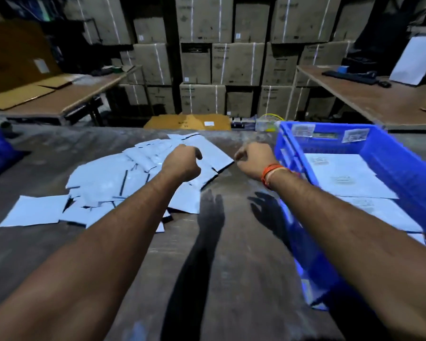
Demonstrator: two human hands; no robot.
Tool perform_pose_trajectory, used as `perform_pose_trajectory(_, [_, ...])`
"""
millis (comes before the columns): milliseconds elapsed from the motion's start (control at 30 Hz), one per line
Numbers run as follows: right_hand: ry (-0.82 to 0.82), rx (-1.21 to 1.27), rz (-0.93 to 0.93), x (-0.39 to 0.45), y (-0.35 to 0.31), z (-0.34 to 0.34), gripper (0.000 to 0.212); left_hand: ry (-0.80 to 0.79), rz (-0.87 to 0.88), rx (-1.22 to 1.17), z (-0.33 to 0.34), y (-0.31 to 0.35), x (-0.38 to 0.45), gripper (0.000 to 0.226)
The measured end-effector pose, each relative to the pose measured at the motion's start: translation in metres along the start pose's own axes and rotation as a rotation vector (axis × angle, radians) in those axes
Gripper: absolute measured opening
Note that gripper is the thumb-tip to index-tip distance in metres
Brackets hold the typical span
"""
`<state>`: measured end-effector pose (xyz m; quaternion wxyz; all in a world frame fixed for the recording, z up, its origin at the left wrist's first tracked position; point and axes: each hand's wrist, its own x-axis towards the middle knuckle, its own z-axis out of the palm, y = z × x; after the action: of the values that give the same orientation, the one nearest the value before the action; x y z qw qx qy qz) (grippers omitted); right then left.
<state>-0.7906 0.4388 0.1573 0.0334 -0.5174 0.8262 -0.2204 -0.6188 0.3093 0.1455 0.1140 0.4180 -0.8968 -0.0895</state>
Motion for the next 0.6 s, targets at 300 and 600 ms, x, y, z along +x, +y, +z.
perform_pose_trajectory(300, [-0.205,0.077,0.094,-0.026,-0.063,0.133,0.032,-0.23,0.072,0.333,0.046,-0.125,-0.016,0.06])
perform_pose_trajectory(600, [-0.231,0.118,0.137,-0.026,-0.07,0.179,0.052,-0.07,0.203,0.46,0.063,-0.153,-0.029,0.037])
